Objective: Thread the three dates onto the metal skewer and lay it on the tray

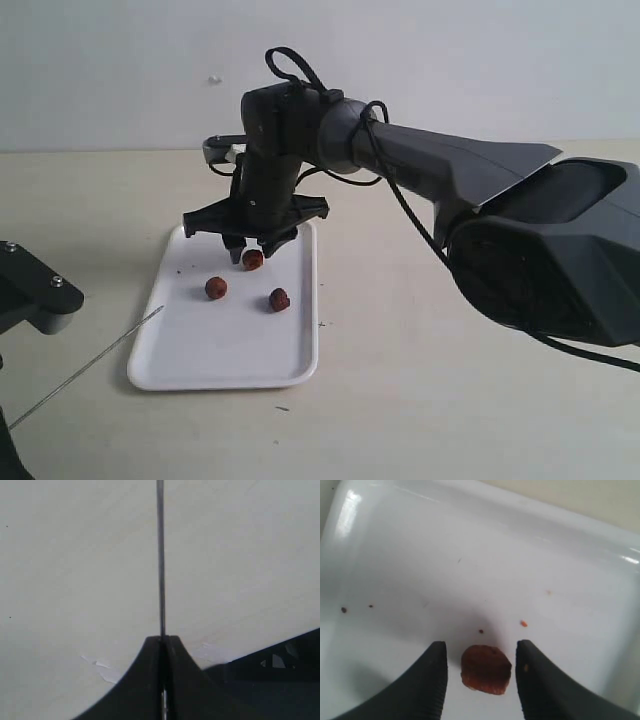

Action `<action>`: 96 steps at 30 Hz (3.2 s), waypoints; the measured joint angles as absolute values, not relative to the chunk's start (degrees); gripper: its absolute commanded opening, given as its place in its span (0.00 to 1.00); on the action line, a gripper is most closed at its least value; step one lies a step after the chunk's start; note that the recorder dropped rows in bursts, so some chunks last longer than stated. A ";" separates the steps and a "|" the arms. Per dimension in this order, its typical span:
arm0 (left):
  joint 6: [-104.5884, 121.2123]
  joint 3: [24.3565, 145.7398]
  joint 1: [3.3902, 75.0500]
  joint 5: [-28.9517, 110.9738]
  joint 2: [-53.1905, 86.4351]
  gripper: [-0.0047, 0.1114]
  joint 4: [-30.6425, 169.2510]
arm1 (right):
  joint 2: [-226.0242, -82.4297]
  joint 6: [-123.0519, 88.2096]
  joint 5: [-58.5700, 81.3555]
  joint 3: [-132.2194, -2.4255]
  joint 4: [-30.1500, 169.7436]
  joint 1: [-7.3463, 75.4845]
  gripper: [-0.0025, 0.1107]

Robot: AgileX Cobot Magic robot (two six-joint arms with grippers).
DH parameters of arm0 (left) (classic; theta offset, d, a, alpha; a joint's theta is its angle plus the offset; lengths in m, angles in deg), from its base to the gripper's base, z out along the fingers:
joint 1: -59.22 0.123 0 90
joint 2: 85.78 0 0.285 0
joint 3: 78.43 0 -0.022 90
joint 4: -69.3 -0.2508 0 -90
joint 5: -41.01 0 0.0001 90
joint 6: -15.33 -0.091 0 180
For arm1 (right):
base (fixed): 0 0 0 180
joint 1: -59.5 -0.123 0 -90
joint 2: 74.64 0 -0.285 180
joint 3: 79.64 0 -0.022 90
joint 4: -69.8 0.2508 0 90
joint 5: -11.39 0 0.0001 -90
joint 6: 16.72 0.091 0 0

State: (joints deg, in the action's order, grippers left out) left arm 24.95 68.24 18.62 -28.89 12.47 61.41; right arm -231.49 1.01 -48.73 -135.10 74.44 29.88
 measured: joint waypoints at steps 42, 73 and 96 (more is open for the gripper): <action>25.18 68.24 18.62 -28.89 12.47 0.04 61.41 | -232.42 1.47 -48.81 -135.10 74.42 29.88 0.21; 23.23 68.16 18.73 -23.11 12.33 0.04 48.24 | -220.70 -37.08 -58.47 -135.10 83.69 29.88 0.21; 39.01 60.30 21.95 10.69 8.32 0.04 59.44 | -217.79 -30.37 -50.67 -134.91 95.10 30.22 0.21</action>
